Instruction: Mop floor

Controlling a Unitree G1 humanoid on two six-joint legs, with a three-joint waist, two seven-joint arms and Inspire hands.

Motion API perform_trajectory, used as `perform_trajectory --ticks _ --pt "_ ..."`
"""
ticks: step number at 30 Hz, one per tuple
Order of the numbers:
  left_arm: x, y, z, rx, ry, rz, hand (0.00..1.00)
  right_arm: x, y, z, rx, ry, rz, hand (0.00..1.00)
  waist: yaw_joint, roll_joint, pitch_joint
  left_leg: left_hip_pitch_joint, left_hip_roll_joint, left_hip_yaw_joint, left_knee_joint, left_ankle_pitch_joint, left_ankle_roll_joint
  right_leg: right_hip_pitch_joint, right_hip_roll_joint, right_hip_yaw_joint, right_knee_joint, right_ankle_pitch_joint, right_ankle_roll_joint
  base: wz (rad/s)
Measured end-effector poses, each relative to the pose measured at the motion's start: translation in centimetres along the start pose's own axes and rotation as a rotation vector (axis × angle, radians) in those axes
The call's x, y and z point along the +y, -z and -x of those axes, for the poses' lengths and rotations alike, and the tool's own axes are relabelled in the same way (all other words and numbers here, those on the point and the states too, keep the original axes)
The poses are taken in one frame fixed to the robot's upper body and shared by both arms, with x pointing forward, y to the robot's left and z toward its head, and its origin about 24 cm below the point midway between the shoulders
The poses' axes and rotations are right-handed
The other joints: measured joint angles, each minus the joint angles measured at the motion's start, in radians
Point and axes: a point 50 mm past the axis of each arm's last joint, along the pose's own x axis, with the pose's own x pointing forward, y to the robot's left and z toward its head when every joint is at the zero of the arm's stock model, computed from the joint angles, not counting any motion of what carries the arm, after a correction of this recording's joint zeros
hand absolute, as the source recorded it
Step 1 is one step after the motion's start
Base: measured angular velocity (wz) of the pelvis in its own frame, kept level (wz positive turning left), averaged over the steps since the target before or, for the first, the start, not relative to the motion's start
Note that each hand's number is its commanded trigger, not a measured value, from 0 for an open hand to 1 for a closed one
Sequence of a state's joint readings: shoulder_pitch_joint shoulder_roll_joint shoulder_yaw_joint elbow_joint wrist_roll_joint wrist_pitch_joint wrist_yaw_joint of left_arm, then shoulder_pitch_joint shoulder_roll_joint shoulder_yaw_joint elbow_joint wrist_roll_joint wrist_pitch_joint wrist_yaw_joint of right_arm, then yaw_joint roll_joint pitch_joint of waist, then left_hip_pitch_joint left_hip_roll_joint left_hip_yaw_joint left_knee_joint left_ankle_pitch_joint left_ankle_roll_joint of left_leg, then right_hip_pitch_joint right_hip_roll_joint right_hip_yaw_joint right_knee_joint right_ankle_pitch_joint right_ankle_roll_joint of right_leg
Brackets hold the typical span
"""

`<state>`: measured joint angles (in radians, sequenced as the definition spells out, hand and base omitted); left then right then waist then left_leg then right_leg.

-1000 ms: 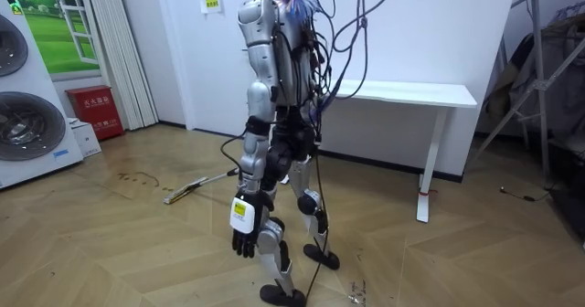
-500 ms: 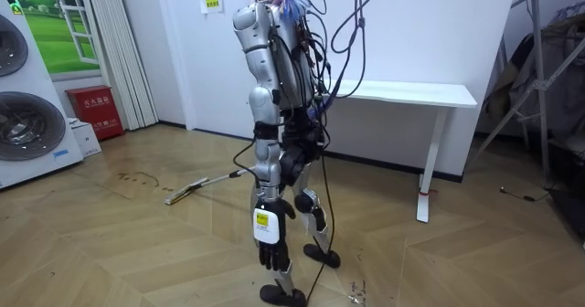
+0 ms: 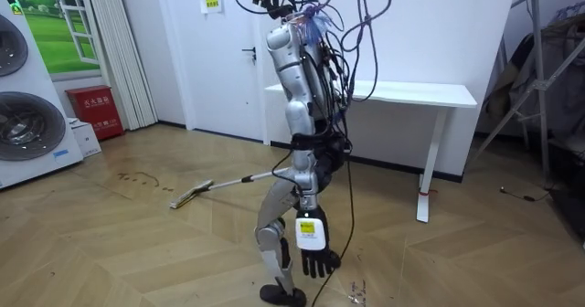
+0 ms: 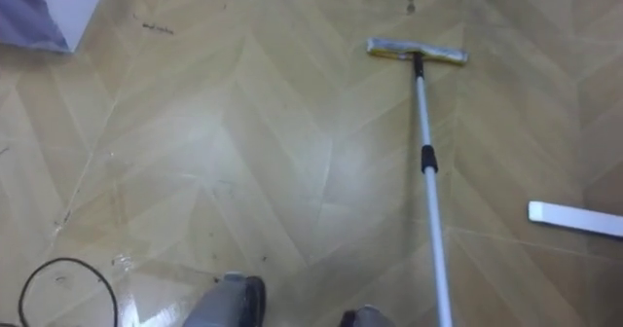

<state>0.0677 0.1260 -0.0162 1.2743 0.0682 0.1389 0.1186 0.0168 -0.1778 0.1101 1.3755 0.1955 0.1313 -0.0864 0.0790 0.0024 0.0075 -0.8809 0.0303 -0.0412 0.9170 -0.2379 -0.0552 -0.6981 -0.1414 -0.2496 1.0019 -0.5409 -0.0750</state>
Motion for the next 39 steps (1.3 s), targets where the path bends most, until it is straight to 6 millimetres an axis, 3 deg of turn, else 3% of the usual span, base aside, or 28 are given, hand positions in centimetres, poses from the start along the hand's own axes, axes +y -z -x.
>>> perform_trajectory --ticks 1,2,3,4,5,6,7,8,9,11,14,15,16,18,19,20,22,24,27,29,31,33,34,35,36,37,38,39 --pt "-0.1 0.4 0.0 0.02 0.001 0.002 0.0 -0.2 -0.6 0.0 -0.001 0.005 -0.004 1.0 0.013 0.003 0.0023 -0.045 0.0 0.007 0.173 0.0 0.0 -0.012 -0.021 -0.011 0.057 -0.024 -0.031 -0.3" --pt "-0.2 1.5 0.0 0.054 0.004 0.008 0.0 -0.4 -1.2 0.0 0.005 0.006 -0.003 1.0 0.037 0.004 0.0053 -0.073 -0.002 0.023 0.384 0.029 0.015 -0.013 -0.022 -0.007 0.112 -0.047 -0.043 -0.42" --pt "-0.2 2.0 0.1 0.07 0.007 0.019 0.0 -0.5 -1.7 0.1 0.001 0.003 -0.003 1.0 0.042 0.002 0.0062 -0.085 -0.006 0.029 0.458 0.069 0.021 -0.012 -0.021 -0.004 0.133 -0.057 -0.046 -0.51" --pt "-0.3 2.4 0.1 0.081 0.009 0.033 0.0 -0.5 -3.3 0.2 -0.021 -0.008 -0.002 1.0 0.052 -0.009 0.0105 -0.13 -0.01 0.028 0.522 0.189 0.011 -0.021 -0.013 0.017 0.166 -0.067 -0.045 -0.41" --pt "-0.4 2.3 0.1 0.076 0.015 0.045 0.0 -0.5 -5.2 0.5 -0.055 -0.022 -0.011 1.0 0.07 -0.029 0.0148 -0.214 -0.01 0.031 0.608 0.359 -0.018 -0.038 -0.007 0.044 0.187 -0.069 -0.051 -0.42" --pt "-0.6 2.4 0.1 0.078 0.023 0.052 0.0 -0.7 -6.4 0.7 -0.081 -0.025 -0.012 1.0 0.078 -0.028 0.0153 -0.261 -0.01 0.038 0.694 0.379 -0.017 -0.045 -0.007 0.049 0.198 -0.066 -0.059 -0.4" --pt "-0.7 2.4 0.1 0.081 0.035 0.053 0.0 -1.5 -8.5 1.1 -0.126 -0.007 -0.007 1.0 0.086 -0.021 0.0193 -0.34 -0.011 0.055 0.864 0.334 -0.001 -0.053 -0.008 0.054 0.215 -0.066 -0.059 -0.31" --pt "-0.5 1.9 0.1 0.067 0.031 0.039 0.0 -2.3 -10.5 1.7 -0.171 -0.006 -0.012 1.0 0.094 -0.025 0.0273 -0.376 -0.008 0.096 0.916 0.262 0.02 -0.061 -0.008 0.071 0.222 -0.069 -0.053 -0.22" --pt "-0.3 1.8 0.1 0.058 0.029 0.037 0.0 -2.6 -11.5 1.9 -0.195 -0.009 -0.013 1.0 0.096 -0.025 0.0314 -0.377 -0.009 0.109 0.899 0.231 0.029 -0.062 -0.009 0.078 0.222 -0.071 -0.049 -0.11" --pt "0.8 1.6 -0.1 0.039 0.022 0.025 0.0 -3.2 -13.7 2.7 -0.253 -0.023 -0.016 1.0 0.103 -0.039 0.0378 -0.325 -0.011 0.122 0.641 0.144 0.031 -0.077 -0.011 0.09 0.218 -0.08 -0.031 0.03" --pt "1.6 1.2 -0.1 0.036 0.024 0.002 0.0 -3.8 -13.2 2.6 -0.244 -0.038 -0.043 1.0 0.096 -0.019 0.0278 -0.181 -0.012 0.121 0.196 0.084 0.035 -0.086 -0.01 0.079 0.218 -0.099 0.009 0.2" --pt "1.7 1.2 -0.1 0.039 0.029 -0.009 0.0 -4.0 -12.8 2.4 -0.233 -0.041 -0.05 1.0 0.093 -0.015 0.0258 -0.161 -0.016 0.124 0.153 0.036 0.048 -0.085 -0.013 0.079 0.218 -0.104 0.018 0.39" --pt "1.6 0.8 -0.1 0.034 0.044 -0.033 0.0 -4.5 -11.5 2.1 -0.204 -0.039 -0.069 1.0 0.084 -0.003 0.0179 -0.15 -0.042 0.131 0.123 -0.025 0.097 -0.08 -0.029 0.079 0.208 -0.107 0.025 0.47" --pt "1.1 0.2 -0.1 0.019 0.064 -0.041 0.0 -5.6 -8.9 1.5 -0.131 -0.019 -0.086 1.0 0.07 0.007 0.0133 -0.128 -0.066 0.151 0.114 -0.069 0.161 -0.059 -0.05 0.096 0.205 -0.096 0.054 0.49" --pt "0.8 -0.3 -0.1 0.009 0.07 -0.041 0.0 -6.4 -7.2 1.2 -0.08 0.007 -0.086 1.0 0.048 0.016 0.0134 -0.105 -0.101 0.152 0.126 -0.095 0.187 -0.077 -0.049 0.151 0.284 -0.04 0.065 0.55" --pt "0.5 -0.7 -0.1 -0.007 0.075 -0.039 0.0 -7.3 -4.8 0.9 -0.023 0.038 -0.08 1.0 0.028 0.036 0.0106 -0.077 -0.125 0.146 0.142 -0.131 0.206 -0.11 -0.041 0.201 0.379 0.06 0.078 0.51" --pt "0.5 -1.7 0.0 -0.057 0.063 -0.051 0.0 -7.6 -1.9 0.6 0.05 0.06 -0.071 1.0 0.033 0.06 0.0031 -0.048 -0.13 0.138 0.15 -0.177 0.222 -0.18 0.011 0.258 0.462 0.166 0.095 0.03" --pt "0.7 -2.3 0.0 -0.088 0.042 -0.048 0.0 -6.6 -0.3 0.4 0.087 0.057 -0.072 1.0 0.01 0.076 0.0038 -0.03 -0.131 0.136 0.143 -0.198 0.233 -0.268 0.047 0.268 0.437 0.167 0.099 -0.07" --pt "0.5 -2.3 0.1 -0.103 0.035 -0.045 0.0 -3.9 2.0 0.1 0.141 0.02 -0.083 1.0 -0.017 0.085 -0.003 -0.001 -0.132 0.137 0.129 -0.236 0.243 -0.348 0.087 0.253 0.199 0.165 0.102 -0.08" --pt "-0.3 -0.8 0.2 -0.064 0.054 -0.039 0.0 -2.9 2.9 0.1 0.173 -0.001 -0.095 1.0 -0.018 0.083 -0.0016 0.062 -0.132 0.136 0.112 -0.28 0.238 -0.348 0.092 0.214 0.003 0.201 0.071 -0.21" --pt "-0.7 0.4 0.2 -0.021 0.062 -0.039 0.0 -2.8 2.7 0.1 0.183 -0.003 -0.095 1.0 -0.015 0.07 0.0041 0.123 -0.133 0.133 0.112 -0.322 0.231 -0.324 0.088 0.189 -0.047 0.243 0.048 -0.07" --pt "-0.6 1.2 0.2 0.005 0.056 -0.03 0.0 -3.0 1.5 0.2 0.176 0.002 -0.098 1.0 -0.008 0.064 0.0052 0.161 -0.131 0.121 0.148 -0.354 0.199 -0.28 0.08 0.172 -0.014 0.22 0.036 0.02" --pt "-0.4 1.1 0.2 0.008 0.048 0.006 0.0 -3.4 -0.3 0.2 0.148 0.013 -0.1 1.0 0.008 0.052 0.0112 0.137 -0.112 0.133 0.256 -0.323 0.136 -0.268 0.081 0.166 0.026 0.185 0.03 -0.13" --pt "-0.1 1.1 0.2 0.012 0.035 0.037 0.0 -3.9 -2.7 0.4 0.105 0.025 -0.097 1.0 0.026 0.029 0.0213 0.086 -0.085 0.155 0.397 -0.227 0.062 -0.262 0.09 0.179 0.068 0.161 0.019 -0.21" --pt "-0.1 1.2 0.2 0.014 0.031 0.05 0.0 -4.3 -4.1 0.6 0.075 0.033 -0.093 1.0 0.039 0.018 0.0203 0.053 -0.076 0.166 0.46 -0.165 0.056 -0.262 0.094 0.187 0.087 0.146 0.016 -0.33" --pt "-0.2 1.2 0.2 0.013 0.025 0.049 0.0 -5.2 -7.4 1.2 -0.002 0.05 -0.087 1.0 0.065 -0.009 0.0244 -0.007 -0.064 0.175 0.568 -0.012 0.049 -0.258 0.097 0.201 0.118 0.12 0.014 -0.39" --pt "-0.4 1.1 0.2 0.005 0.031 0.039 0.0 -5.8 -11.4 2.3 -0.109 0.057 -0.091 1.0 0.083 -0.021 0.0282 -0.072 -0.053 0.17 0.63 0.067 0.05 -0.254 0.109 0.213 0.133 0.107 0.012 -0.36" --pt "-0.4 1.0 0.2 -0.004 0.033 0.027 0.0 -6.0 -13.4 2.9 -0.171 0.053 -0.095 1.0 0.09 -0.026 0.03 -0.104 -0.042 0.168 0.633 0.051 0.056 -0.254 0.111 0.214 0.14 0.102 0.005 -0.27"
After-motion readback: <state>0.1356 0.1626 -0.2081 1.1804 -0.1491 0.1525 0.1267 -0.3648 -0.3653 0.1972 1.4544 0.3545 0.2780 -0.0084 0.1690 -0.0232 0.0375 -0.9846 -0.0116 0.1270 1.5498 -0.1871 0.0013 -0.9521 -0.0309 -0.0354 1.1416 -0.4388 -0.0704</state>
